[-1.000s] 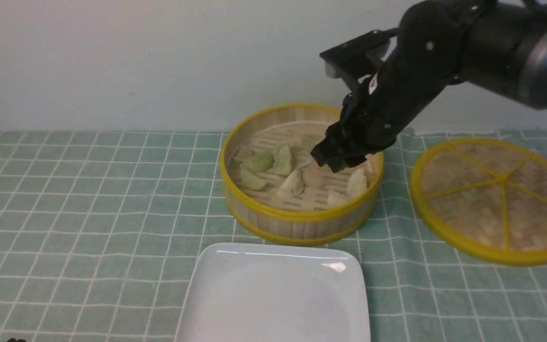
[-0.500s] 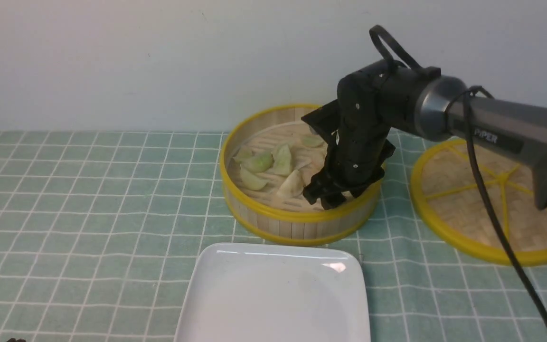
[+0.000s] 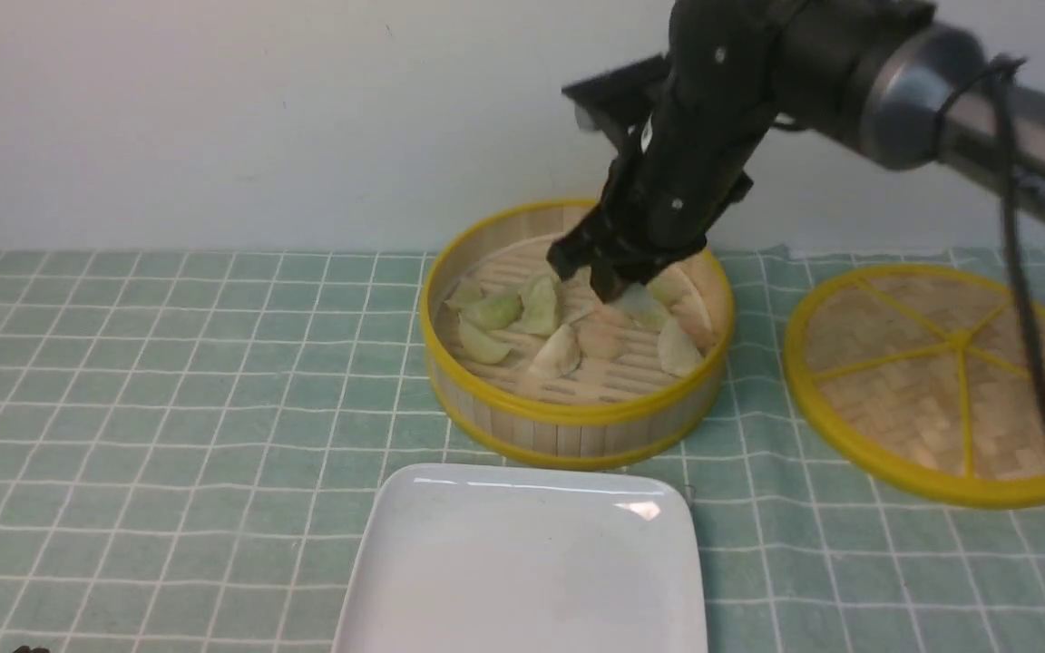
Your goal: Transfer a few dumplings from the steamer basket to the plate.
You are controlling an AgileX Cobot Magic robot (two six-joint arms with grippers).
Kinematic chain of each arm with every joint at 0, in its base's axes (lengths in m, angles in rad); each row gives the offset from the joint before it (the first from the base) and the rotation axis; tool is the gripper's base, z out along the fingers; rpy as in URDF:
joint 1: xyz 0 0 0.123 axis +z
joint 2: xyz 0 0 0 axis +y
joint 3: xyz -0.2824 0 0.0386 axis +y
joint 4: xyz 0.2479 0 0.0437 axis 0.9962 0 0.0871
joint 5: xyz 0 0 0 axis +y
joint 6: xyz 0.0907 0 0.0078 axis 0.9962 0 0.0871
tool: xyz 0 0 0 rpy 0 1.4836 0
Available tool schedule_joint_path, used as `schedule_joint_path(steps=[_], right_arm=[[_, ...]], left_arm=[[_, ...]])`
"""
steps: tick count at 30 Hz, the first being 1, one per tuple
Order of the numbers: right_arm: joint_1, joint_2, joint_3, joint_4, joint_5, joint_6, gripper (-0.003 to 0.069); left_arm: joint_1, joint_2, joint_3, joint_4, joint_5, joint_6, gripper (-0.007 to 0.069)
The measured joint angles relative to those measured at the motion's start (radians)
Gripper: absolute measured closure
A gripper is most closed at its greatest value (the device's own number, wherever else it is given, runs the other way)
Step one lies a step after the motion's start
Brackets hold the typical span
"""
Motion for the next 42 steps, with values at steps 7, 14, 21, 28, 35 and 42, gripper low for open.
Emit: schedule_joint_path(steps=[7,14,21,28,35,42], right_arm=[[0.121,-0.16,0.243,0.119,0.002,0.016,0.0508],[0.233,-0.078,0.423,0.118,-0.009,0.034,0.0505],[0.242,-0.003,0.426,0.111,-0.122,0.068,0.0298],[0.242,-0.09,0.381,0.075,-0.057,0.099,0.0304],[0.242,-0.544,0.4,-0.103,-0.089,0.242,0.0632],[0.242,-1.07,0.697,-0.31,-0.343,0.375,0.0671]], left_arm=[[0.0,0.0,0.0,0.0,0.0,0.0,0.0631],[0.0,0.0,0.0,0.0,0.0,0.0,0.0631],[0.0,0.0,0.0,0.0,0.0,0.0,0.0631],[0.0,0.0,0.0,0.0,0.0,0.0,0.0631],[0.0,0.0,0.0,0.0,0.0,0.0,0.0631],[0.0,0.0,0.0,0.0,0.0,0.0,0.0631]])
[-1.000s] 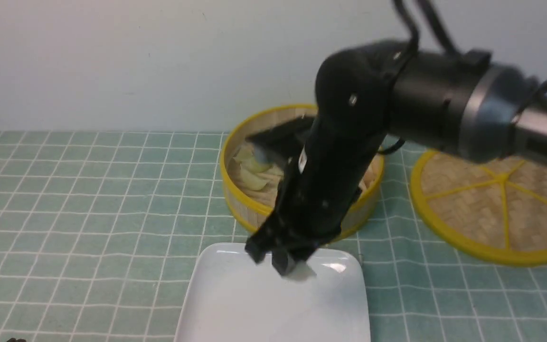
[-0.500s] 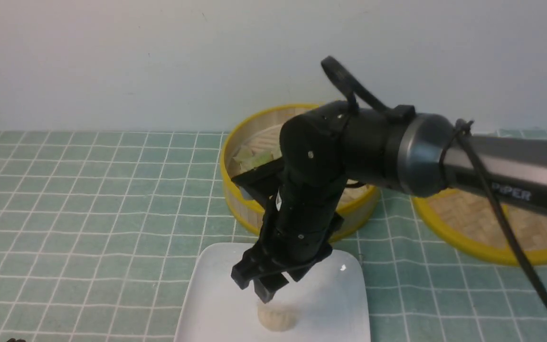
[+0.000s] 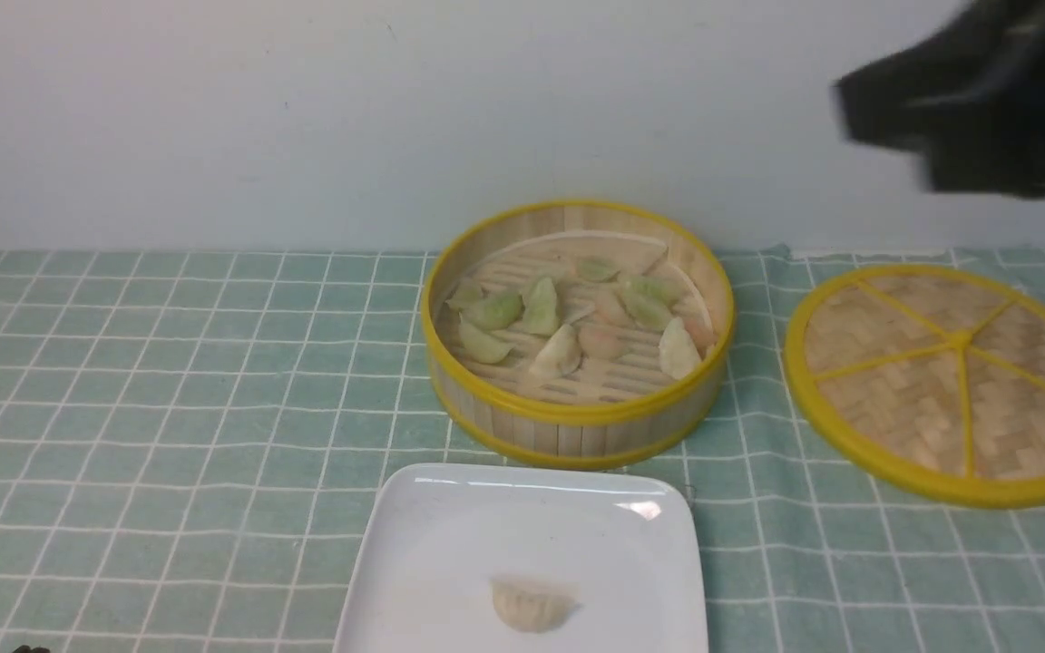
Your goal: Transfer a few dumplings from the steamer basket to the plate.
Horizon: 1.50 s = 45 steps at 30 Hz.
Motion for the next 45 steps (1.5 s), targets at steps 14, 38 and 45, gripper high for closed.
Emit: schedule_joint_path(steps=[14,38,45], right_arm=[[0.0,-0.868,0.774,-0.223,-0.461,0.31,0.0673],[0.0,-0.972,0.88,0.093,-0.526,-0.008,0.0673],[-0.004,-0.972,0.888,0.298,-0.525,-0.311,0.0673]], left_arm=[[0.0,0.0,0.0,0.0,0.0,0.0,0.0631],[0.0,0.0,0.0,-0.001,0.001,0.0,0.0631],[0.0,0.0,0.0,0.0,0.001,0.0,0.0631]])
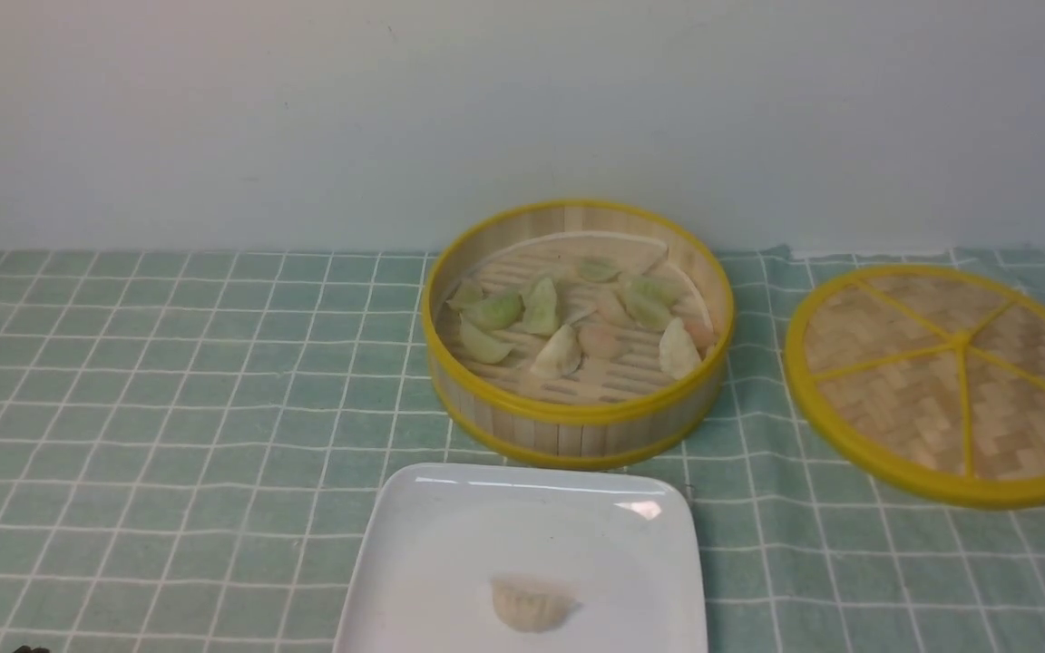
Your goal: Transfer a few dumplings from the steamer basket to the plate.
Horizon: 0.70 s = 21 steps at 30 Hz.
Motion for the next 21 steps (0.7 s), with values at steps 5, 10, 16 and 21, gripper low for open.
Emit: schedule_joint_path(steps=[5,10,16,21], right_arm=[[-0.227,-0.001,0.098,0.014,0.001,-0.06,0.0673],[-0.516,-0.001,0.251,-0.022,0.008,-0.073,0.0673],[-0.749,0.001,0.401,-0.045,0.035,-0.076,0.0673],[-0.771,0.001,0.401,-0.05,0.035,-0.074,0.0673]], left_arm=[[0.0,0.0,0.0,0.0,0.0,0.0,0.0631],[0.0,0.0,0.0,0.0,0.0,0.0,0.0631],[0.0,0.0,0.0,0.0,0.0,0.0,0.0631],[0.0,0.0,0.0,0.0,0.0,0.0,0.0631]])
